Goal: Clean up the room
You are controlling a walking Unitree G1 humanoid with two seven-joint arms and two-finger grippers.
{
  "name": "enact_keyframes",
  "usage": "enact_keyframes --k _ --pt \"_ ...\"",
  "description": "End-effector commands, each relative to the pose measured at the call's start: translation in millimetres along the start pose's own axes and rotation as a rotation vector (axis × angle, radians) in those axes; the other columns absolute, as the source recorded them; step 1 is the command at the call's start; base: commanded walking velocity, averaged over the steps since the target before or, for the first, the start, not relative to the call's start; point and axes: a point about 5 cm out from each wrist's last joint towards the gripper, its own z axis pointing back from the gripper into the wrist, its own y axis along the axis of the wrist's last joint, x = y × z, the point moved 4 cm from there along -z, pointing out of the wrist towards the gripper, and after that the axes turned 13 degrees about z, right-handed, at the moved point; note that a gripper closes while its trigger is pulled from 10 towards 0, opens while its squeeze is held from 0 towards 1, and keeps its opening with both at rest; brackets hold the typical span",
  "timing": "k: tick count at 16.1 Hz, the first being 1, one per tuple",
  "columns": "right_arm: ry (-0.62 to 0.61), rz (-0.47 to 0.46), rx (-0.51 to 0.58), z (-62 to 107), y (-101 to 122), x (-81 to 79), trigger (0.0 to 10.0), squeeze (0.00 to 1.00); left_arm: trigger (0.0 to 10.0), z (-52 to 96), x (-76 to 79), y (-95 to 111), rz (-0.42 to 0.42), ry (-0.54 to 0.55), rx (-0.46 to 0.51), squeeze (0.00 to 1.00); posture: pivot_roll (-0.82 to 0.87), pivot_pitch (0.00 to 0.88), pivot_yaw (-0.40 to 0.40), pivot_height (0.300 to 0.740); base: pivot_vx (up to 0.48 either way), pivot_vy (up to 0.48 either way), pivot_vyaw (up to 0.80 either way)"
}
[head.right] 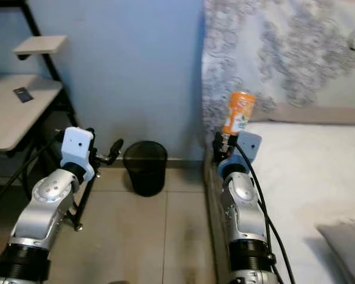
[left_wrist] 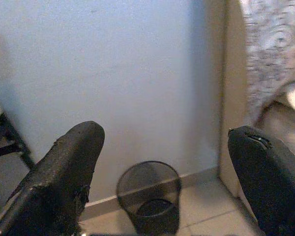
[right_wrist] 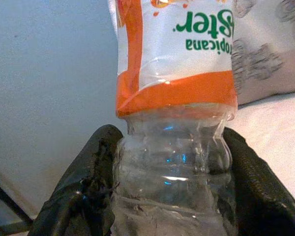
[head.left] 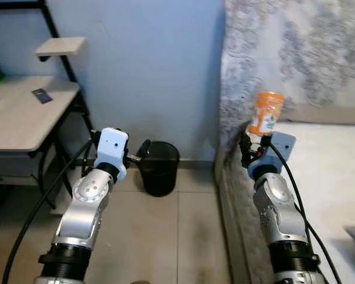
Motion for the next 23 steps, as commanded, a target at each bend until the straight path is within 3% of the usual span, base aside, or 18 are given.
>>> enact_keyframes --k 1,4,10,12,14,16,17,20,23 --pt "0.030 -0.033 0.007 -1.3 7 -9.3 10.0 0.00 10.0 1.6 -4.5 2 -0.004 0.016 0.003 0.00 0.04 0.000 0.027 0.740 0.330 0.000 0.00" --pt "0.074 -0.057 0.061 -0.8 13 -16.0 10.0 0.00 10.0 2.3 -4.1 1 0.000 0.019 0.002 0.00 0.04 0.000 0.021 0.740 0.333 0.000 0.00" --pt "0.076 -0.098 0.030 -2.5 11 -15.7 10.0 0.00 10.0 4.3 -5.3 0 0.006 0.029 0.003 0.00 0.05 0.000 0.007 0.740 0.329 0.000 0.00" --pt "0.093 0.002 0.024 -3.4 10 -18.1 10.0 0.00 10.0 4.1 -6.0 1 0.004 0.033 0.006 0.00 0.04 0.000 0.006 0.740 0.319 0.000 0.00" --pt "0.045 0.061 -0.001 -3.8 4 -9.7 10.0 0.00 10.0 4.0 -6.3 2 0.003 0.031 0.006 0.00 0.04 0.000 0.010 0.740 0.321 0.000 0.00" --pt "0.149 -0.025 0.020 0.2 5 -15.6 10.0 0.00 10.0 4.5 -7.5 2 0.003 0.030 0.003 0.00 0.04 0.000 0.013 0.740 0.321 0.000 0.00" --pt "0.162 0.061 0.008 1.0 2 -16.2 10.0 0.00 10.0 5.4 -8.2 1 0.003 0.029 0.000 0.00 0.04 0.000 0.016 0.740 0.322 0.000 0.80" --pt "0.108 0.197 0.026 -0.8 2 -10.4 10.0 0.00 10.0 3.1 -5.9 1 -0.001 0.020 -0.003 0.00 0.04 0.000 0.027 0.740 0.322 0.000 0.80" --pt "0.122 0.239 0.035 0.4 -1 -15.0 10.0 0.00 10.0 -1.8 -1.5 2 -0.007 -0.003 -0.006 0.00 0.02 0.000 0.048 0.740 0.322 0.000 0.00"
